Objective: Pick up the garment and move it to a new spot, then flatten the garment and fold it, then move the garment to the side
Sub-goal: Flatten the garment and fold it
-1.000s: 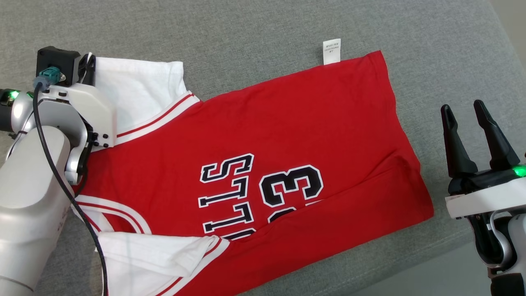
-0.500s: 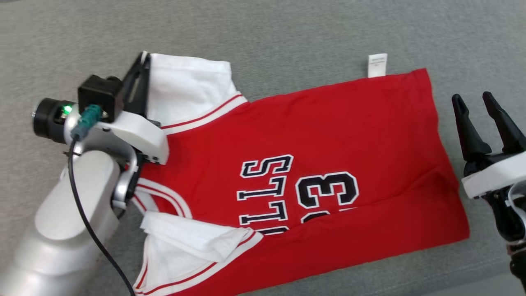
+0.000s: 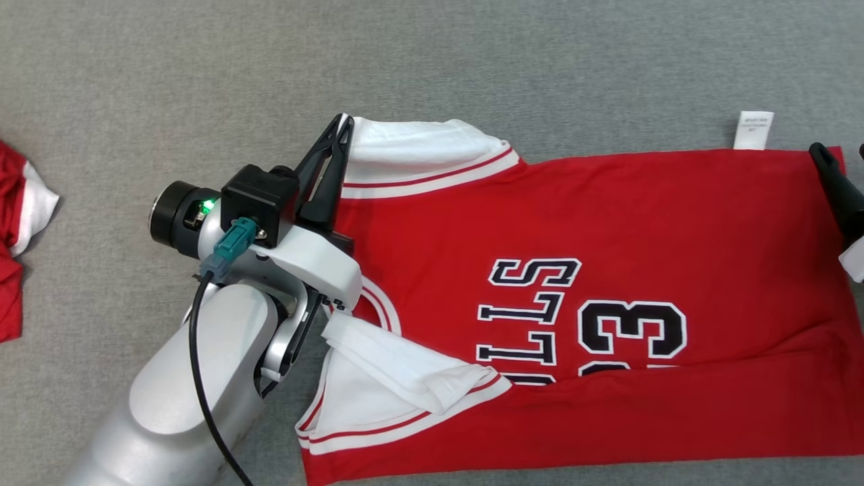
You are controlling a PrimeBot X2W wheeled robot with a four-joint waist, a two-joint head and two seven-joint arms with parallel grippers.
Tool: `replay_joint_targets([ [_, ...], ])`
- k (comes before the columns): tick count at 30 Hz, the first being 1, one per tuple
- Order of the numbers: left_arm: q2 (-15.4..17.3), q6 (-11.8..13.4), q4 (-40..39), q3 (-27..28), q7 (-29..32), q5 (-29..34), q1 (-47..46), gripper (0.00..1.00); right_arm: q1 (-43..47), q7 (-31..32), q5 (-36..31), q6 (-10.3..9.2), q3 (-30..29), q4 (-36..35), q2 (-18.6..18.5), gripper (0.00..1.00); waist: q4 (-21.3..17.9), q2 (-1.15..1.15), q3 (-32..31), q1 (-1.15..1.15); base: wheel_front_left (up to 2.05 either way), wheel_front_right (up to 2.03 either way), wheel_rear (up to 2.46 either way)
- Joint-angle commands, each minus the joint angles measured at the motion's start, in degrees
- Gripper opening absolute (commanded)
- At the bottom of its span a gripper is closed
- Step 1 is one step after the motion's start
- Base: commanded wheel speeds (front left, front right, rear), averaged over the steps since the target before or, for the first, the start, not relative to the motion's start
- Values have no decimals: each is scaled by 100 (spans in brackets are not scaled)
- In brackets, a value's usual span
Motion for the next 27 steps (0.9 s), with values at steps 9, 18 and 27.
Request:
replay_joint_targets([
  [9, -78, 2, 17, -60, -70, -36, -14, 0, -423, -26, 335, -2, 802, 425, -422, 100, 190, 0, 101, 0, 0, 0, 0],
  [18, -68, 13, 94, -78, -87, -72, -57, 0, -685, -247, 645, -2, 1564, 649, -554, 0, 169, 0, 101, 0, 0, 0, 0],
  [27, -50, 2, 197, -17, -152, -186, 29, 0, -801, -1369, 398, -2, 2177, 586, -723, 0, 152, 0, -19, 0, 0, 0, 0],
])
